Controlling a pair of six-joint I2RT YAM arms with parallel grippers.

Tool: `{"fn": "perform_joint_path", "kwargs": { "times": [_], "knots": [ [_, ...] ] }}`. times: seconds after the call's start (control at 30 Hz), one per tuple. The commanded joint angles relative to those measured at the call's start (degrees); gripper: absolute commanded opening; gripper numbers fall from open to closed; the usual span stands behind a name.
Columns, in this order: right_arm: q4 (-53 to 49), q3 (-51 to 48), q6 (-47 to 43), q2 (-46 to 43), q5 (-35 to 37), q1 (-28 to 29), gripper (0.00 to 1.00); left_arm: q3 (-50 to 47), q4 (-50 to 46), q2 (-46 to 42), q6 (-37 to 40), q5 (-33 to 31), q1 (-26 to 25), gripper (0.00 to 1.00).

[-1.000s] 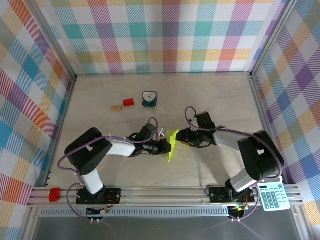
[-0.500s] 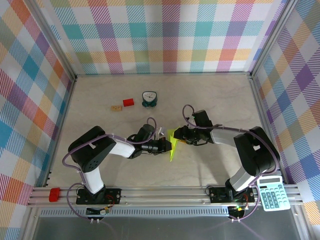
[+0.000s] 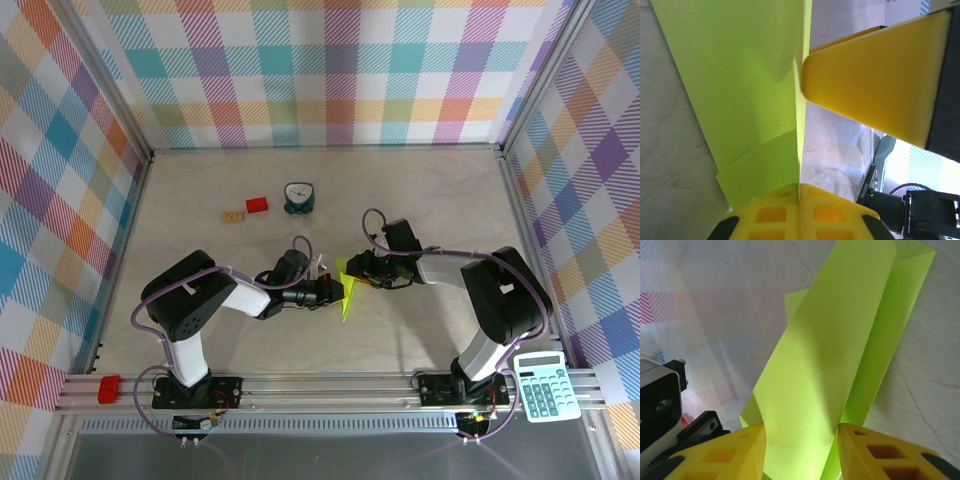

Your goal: Fold a paper plane with a square sheet of paper (fold left side to right side)

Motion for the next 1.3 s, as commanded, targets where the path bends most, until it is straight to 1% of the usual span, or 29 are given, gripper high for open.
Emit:
{"fn": "perform_joint_path", "kwargs": {
  "times": [0.0,0.27,0.53,0.7,0.8,1.07,1.17,1.27],
  "knots": [
    [1.0,1.7,0.5,1.1,-0.4,0.4,0.42,-0.9,3.4,1.0,-0.9,1.0,0.5,0.0],
    [1.1,1.9,0.6,3.2,-0.1,0.5,0.42,-1.6,6.4,2.5,-2.8,0.8,0.5,0.0],
    [-1.9,2.3,-0.6,5.8,1.9,0.9,0.42,-2.2,7.8,3.6,-3.3,0.3,0.5,0.07],
    [-3.9,2.5,-1.1,6.6,3.1,1.2,0.41,-2.5,7.7,2.7,-3.1,0.0,0.5,0.14],
    [-4.6,2.6,-1.4,6.9,3.4,1.3,0.4,-2.5,6.0,1.3,-2.1,-0.3,0.6,0.17],
    [-5.1,3.0,-1.4,7.1,3.5,1.5,0.4,-3.3,-2.2,-5.5,1.7,-2.0,2.5,0.38],
    [-5.2,3.2,-1.4,7.0,3.6,1.5,0.4,-2.6,-5.5,-6.5,3.2,-2.3,3.2,0.43],
    [-5.5,3.3,-1.4,6.9,3.7,1.5,0.4,-1.4,-7.8,-6.4,4.2,-2.3,4.0,0.44]
  ]
}}
